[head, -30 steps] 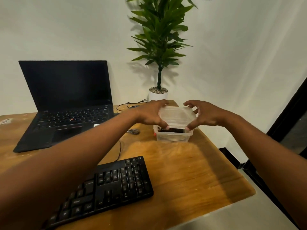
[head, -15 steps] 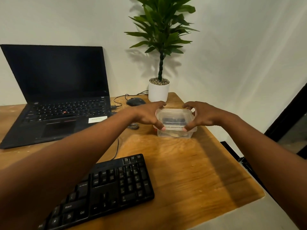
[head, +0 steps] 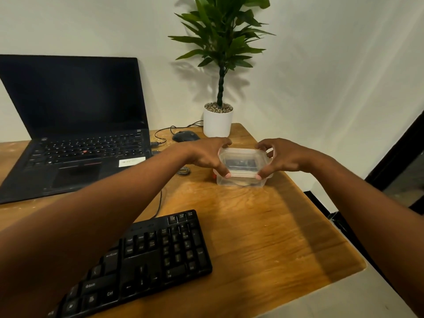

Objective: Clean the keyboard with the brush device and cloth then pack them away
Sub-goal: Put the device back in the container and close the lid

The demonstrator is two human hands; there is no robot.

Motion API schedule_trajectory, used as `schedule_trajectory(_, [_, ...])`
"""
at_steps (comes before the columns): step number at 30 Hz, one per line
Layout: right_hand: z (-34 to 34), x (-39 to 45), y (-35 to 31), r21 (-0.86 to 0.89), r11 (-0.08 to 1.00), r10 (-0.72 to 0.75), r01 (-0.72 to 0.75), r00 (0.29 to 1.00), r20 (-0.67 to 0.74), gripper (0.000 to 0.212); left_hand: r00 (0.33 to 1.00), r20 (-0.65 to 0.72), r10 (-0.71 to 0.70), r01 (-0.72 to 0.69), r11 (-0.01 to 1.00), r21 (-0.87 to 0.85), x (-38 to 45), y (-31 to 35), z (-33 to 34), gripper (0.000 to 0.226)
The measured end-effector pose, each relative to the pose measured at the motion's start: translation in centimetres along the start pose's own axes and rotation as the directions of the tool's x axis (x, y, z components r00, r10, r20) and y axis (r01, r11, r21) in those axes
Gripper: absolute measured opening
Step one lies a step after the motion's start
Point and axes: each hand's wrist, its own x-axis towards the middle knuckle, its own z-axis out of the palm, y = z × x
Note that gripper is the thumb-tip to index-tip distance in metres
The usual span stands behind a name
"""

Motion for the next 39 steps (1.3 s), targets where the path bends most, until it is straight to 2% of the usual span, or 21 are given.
schedule_trajectory(8, [0.0, -0.1, 0.1, 0.03, 1.0, -0.001, 0.001, 1.0, -0.013, 0.1, 1.0, -0.004, -0.024, 0.024, 0.999, 0.026, -0.1, 0.2, 0.1, 0.111])
schedule_trajectory(13, [0.2, -0.1, 0.5, 0.158, 0.987, -0.005, 0.008, 1.0, -0.022, 0.104, 0.996, -0.077, -0.053, 0.054, 0.998, 0.011, -0.5, 0.5, 0.6, 0.115])
schedule_trajectory(18, [0.1, 0.7, 0.6, 0.266, 0.964, -0.014, 0.0, 0.999, 0.047, 0.102, 0.981, -0.164, -0.099, 0.104, 0.994, 0.023, -0.5, 1.1, 1.5, 0.117])
schedule_trajectory(22, [0.1, 1.2, 1.3, 0.316, 0.948, -0.004, -0.02, 0.997, 0.074, 0.103, 0.972, -0.2, -0.122, 0.123, 0.992, -0.005, -0.7, 1.3, 2.1, 0.118])
schedule_trajectory(25, [0.0, 1.3, 1.7, 0.359, 0.933, -0.008, -0.028, 0.995, 0.101, 0.099, 0.976, -0.171, -0.135, 0.13, 0.991, -0.042, -1.0, 1.3, 2.0, 0.12])
schedule_trajectory(28, [-0.4, 1.3, 2.2, 0.407, 0.911, 0.005, -0.066, 0.989, 0.15, 0.101, 0.973, -0.15, -0.176, 0.154, 0.977, -0.148, -1.5, 0.6, 1.5, 0.116])
schedule_trajectory(30, [-0.6, 1.5, 2.6, 0.466, 0.877, 0.077, -0.114, 0.992, 0.098, 0.09, 0.943, -0.219, -0.25, 0.187, 0.944, -0.272, -1.8, 0.0, 1.3, 0.096])
schedule_trajectory(32, [-0.3, 1.7, 2.8, 0.549, 0.82, 0.162, -0.162, 0.986, 0.048, 0.057, 0.886, -0.257, -0.387, 0.274, 0.882, -0.384, -1.6, -0.8, 1.5, 0.072])
schedule_trajectory(34, [0.3, 1.9, 2.9, 0.565, 0.798, 0.224, -0.212, 0.973, 0.049, 0.037, 0.867, -0.166, -0.47, 0.314, 0.774, -0.55, -1.0, -1.7, 2.2, 0.056])
schedule_trajectory(36, [0.9, 1.9, 3.0, 0.589, 0.764, 0.267, -0.262, 0.96, 0.08, 0.033, 0.877, -0.075, -0.474, 0.289, 0.647, -0.705, -0.8, -1.8, 2.7, 0.044])
schedule_trajectory(39, [1.2, 1.9, 2.7, 0.664, 0.68, 0.305, -0.311, 0.943, 0.13, 0.034, 0.876, -0.004, -0.482, 0.275, 0.507, -0.817, -1.0, -1.5, 2.8, 0.037])
